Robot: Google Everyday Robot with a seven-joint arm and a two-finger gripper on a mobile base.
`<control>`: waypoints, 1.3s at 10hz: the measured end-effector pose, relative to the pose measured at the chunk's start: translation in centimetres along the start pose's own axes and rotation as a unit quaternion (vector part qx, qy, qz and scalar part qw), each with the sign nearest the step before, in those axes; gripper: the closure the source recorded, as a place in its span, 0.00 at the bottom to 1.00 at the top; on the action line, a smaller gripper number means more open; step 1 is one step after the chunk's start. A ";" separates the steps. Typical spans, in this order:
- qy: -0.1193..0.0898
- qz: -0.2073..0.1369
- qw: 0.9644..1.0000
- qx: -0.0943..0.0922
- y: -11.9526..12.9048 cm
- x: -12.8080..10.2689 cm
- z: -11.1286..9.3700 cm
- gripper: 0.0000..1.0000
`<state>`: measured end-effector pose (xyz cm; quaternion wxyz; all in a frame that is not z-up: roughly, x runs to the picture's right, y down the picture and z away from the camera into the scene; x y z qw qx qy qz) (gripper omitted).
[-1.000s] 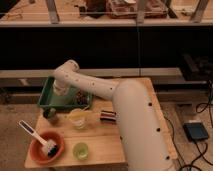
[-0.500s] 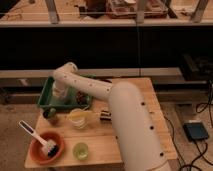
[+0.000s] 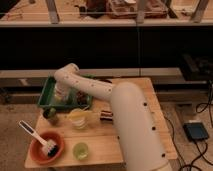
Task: Wipe tray with towel
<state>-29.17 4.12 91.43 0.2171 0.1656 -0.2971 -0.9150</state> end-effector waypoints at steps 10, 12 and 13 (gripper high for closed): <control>-0.019 0.033 0.999 -0.028 5.9 -1.9 -1.1 1.00; -0.016 0.031 0.999 -0.029 8.1 0.0 -0.2 1.00; -0.013 0.026 0.999 -0.027 8.4 1.3 0.5 1.00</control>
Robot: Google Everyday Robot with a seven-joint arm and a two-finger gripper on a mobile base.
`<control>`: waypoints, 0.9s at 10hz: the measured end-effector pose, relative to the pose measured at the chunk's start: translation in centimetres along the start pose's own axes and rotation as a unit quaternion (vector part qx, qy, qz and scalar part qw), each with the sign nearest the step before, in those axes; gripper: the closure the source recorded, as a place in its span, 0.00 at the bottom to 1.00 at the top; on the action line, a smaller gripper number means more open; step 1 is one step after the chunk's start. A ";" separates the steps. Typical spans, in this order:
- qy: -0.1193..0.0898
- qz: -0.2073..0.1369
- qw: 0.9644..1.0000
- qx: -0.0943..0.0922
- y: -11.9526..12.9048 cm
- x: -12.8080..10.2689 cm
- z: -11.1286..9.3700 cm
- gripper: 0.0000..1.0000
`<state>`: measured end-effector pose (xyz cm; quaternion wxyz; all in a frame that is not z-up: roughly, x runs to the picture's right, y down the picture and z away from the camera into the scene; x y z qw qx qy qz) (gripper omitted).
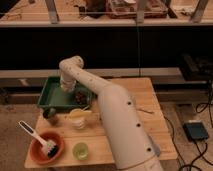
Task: Wipe tray with towel
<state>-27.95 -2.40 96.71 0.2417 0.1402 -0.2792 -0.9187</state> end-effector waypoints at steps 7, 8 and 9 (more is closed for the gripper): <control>0.015 -0.069 0.997 0.027 -6.7 5.8 3.0 1.00; 0.016 -0.077 0.996 0.031 -7.6 5.9 3.0 1.00; 0.017 -0.088 0.995 0.035 -8.5 5.5 2.4 1.00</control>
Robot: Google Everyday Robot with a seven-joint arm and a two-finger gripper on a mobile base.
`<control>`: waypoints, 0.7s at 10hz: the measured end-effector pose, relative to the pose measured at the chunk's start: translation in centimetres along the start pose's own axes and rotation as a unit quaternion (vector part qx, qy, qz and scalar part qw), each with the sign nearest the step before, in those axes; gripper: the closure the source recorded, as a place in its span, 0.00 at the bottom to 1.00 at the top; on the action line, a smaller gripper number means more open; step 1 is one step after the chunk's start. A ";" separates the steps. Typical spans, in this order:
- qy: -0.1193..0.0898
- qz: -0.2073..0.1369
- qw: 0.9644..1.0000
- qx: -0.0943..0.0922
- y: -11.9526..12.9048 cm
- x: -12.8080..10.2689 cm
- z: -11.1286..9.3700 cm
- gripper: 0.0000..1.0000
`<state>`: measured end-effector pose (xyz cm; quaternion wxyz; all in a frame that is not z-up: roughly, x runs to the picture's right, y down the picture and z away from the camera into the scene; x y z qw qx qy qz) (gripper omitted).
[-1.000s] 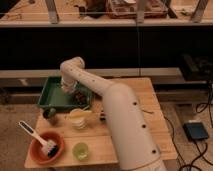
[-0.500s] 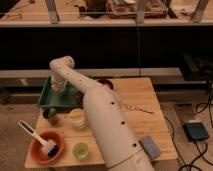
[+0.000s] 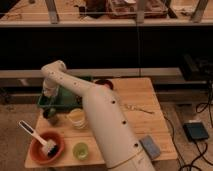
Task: Wipe tray with towel
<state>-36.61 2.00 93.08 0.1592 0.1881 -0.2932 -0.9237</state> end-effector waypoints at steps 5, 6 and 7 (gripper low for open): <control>-0.010 -0.004 1.000 0.013 -1.5 -5.4 -2.8 1.00; -0.017 0.001 1.000 0.014 -1.5 -7.2 -3.4 1.00; -0.022 0.007 1.000 0.014 -1.3 -8.2 -3.7 1.00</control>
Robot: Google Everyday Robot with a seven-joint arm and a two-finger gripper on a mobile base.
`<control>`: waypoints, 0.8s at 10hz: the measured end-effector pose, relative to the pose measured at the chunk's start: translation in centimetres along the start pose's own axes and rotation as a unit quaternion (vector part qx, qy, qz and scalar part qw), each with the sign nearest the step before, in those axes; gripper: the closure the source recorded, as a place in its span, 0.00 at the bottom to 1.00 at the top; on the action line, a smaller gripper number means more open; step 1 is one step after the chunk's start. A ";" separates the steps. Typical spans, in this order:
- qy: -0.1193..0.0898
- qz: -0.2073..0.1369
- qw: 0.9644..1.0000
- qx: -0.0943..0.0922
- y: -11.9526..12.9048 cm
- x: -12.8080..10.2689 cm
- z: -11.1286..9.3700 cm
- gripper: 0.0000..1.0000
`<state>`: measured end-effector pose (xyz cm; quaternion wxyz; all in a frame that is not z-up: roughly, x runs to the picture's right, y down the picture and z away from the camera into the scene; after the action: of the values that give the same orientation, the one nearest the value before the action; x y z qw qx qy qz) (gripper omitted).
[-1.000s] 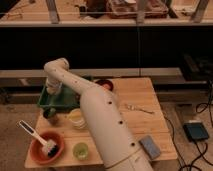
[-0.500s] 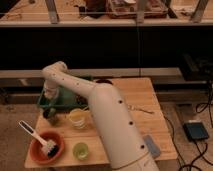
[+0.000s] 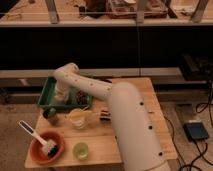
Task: Wipe tray with towel
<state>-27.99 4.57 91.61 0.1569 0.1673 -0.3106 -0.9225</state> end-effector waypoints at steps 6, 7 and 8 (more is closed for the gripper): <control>-0.011 0.048 0.998 -0.038 8.6 0.2 -0.1 1.00; -0.014 0.050 0.998 -0.041 9.7 0.9 0.4 1.00; -0.016 0.050 0.998 -0.041 10.2 1.7 0.9 1.00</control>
<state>-28.02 -3.34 98.28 0.2044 0.1304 -0.2831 -0.9279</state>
